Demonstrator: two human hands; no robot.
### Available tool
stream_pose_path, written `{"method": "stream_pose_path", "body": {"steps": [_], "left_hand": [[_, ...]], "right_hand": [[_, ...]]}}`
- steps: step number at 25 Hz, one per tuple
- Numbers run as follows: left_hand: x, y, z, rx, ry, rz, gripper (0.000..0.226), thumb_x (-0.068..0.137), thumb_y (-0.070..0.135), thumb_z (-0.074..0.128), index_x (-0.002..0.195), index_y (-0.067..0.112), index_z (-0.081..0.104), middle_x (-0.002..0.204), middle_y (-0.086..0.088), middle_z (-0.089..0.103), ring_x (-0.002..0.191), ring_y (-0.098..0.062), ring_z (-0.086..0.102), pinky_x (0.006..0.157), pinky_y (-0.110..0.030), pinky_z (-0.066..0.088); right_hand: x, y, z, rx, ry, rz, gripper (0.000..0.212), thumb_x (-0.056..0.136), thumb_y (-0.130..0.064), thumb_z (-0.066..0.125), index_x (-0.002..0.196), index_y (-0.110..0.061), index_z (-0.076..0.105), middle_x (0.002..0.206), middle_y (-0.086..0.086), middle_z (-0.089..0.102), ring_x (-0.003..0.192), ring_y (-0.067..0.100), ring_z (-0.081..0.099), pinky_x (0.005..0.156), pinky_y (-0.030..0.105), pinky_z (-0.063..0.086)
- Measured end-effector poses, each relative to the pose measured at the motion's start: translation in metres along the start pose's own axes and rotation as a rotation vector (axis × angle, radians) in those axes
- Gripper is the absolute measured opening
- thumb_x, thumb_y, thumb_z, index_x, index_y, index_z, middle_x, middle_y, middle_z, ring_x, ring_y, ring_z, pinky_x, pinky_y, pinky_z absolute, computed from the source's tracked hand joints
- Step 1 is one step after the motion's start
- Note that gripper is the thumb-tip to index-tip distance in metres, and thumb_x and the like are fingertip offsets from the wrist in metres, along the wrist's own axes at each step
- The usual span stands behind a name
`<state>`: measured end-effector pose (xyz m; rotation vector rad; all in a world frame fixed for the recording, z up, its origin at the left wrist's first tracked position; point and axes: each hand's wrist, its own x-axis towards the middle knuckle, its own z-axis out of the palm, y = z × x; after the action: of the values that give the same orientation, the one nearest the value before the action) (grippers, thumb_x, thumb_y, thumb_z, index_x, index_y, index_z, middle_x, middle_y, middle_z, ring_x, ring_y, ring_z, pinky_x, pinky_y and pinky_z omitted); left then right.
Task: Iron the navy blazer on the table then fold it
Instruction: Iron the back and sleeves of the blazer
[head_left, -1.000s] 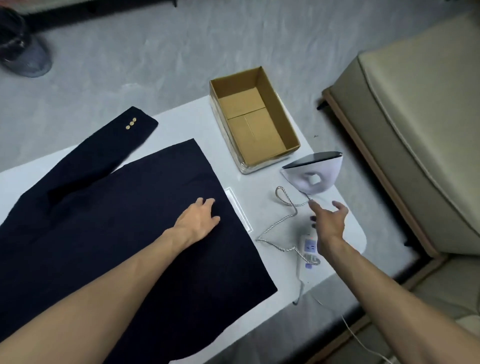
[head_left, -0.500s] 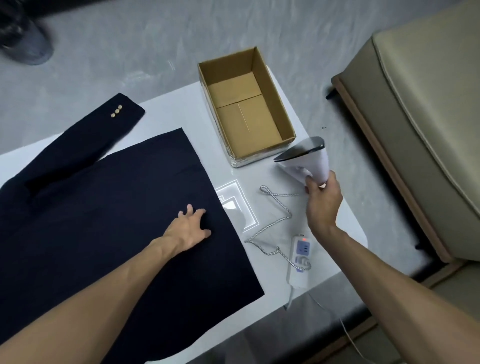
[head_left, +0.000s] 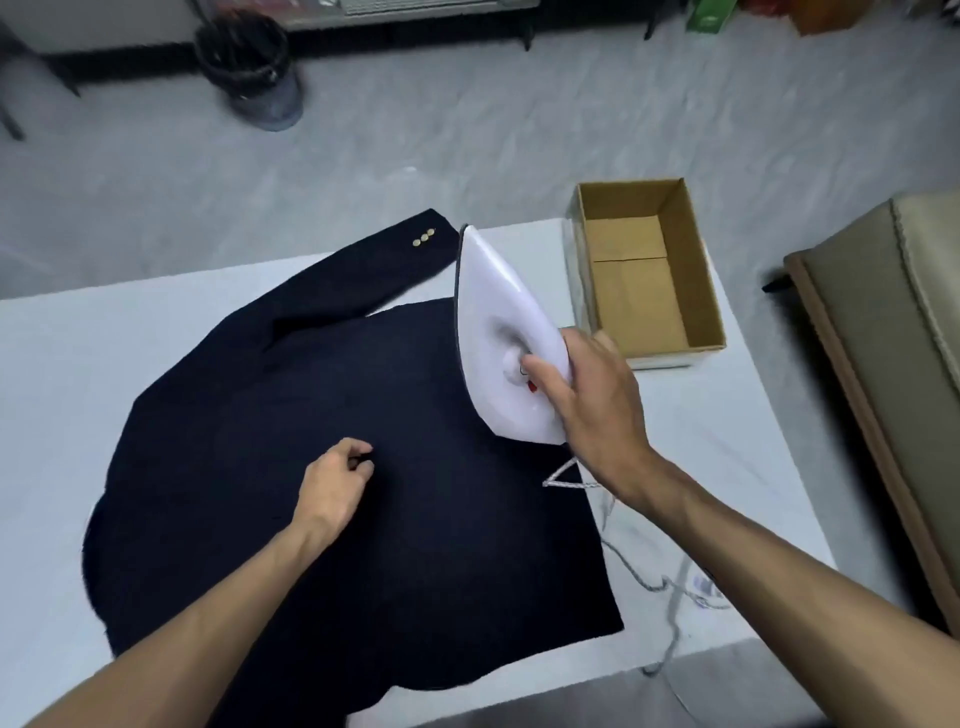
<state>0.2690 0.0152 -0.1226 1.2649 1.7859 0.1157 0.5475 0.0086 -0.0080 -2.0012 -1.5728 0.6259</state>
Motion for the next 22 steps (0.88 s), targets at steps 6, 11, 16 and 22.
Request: {"method": "stream_pose_path", "body": {"steps": [6, 11, 16, 22], "left_hand": [[0.004, -0.139, -0.113, 0.144, 0.319, -0.022, 0.043, 0.097, 0.015, 0.058, 0.138, 0.007, 0.048, 0.140, -0.010, 0.052, 0.129, -0.026, 0.049, 0.108, -0.040, 0.042], [0.046, -0.244, -0.173, 0.409, 0.405, 0.089, 0.049, 0.101, 0.025, 0.046, 0.145, 0.003, 0.038, 0.148, -0.017, 0.038, 0.136, -0.034, 0.039, 0.113, -0.047, 0.036], [0.108, -0.263, -0.166, 0.296, 0.393, 0.128, 0.057, 0.106, 0.027, 0.035, 0.156, 0.007, 0.017, 0.164, -0.010, 0.016, 0.152, -0.023, 0.014, 0.124, -0.036, 0.014], [0.117, -0.282, -0.150, -0.110, 0.571, 0.156, 0.047, 0.107, 0.015, 0.030, 0.154, 0.014, 0.029, 0.160, 0.003, 0.031, 0.146, -0.009, 0.027, 0.119, -0.017, 0.017]], "right_hand": [[0.024, -0.116, 0.134, 0.055, -0.286, 0.076, 0.035, 0.096, -0.046, 0.047, 0.093, -0.011, 0.049, 0.079, 0.006, 0.063, 0.074, 0.027, 0.060, 0.065, 0.045, 0.050], [0.017, -0.203, 0.269, -0.101, -0.525, -0.053, 0.043, 0.095, -0.027, 0.041, 0.138, -0.030, 0.032, 0.073, 0.005, 0.057, 0.074, 0.031, 0.057, 0.069, 0.042, 0.050], [0.012, -0.238, 0.367, -0.249, -0.616, -0.256, 0.054, 0.100, -0.023, 0.034, 0.150, -0.041, 0.022, 0.066, 0.001, 0.047, 0.066, 0.024, 0.050, 0.064, 0.036, 0.036], [-0.002, -0.247, 0.399, -0.243, -0.606, -0.327, 0.054, 0.100, -0.026, 0.038, 0.149, -0.043, 0.023, 0.067, 0.006, 0.052, 0.062, 0.027, 0.054, 0.061, 0.040, 0.046]]}}
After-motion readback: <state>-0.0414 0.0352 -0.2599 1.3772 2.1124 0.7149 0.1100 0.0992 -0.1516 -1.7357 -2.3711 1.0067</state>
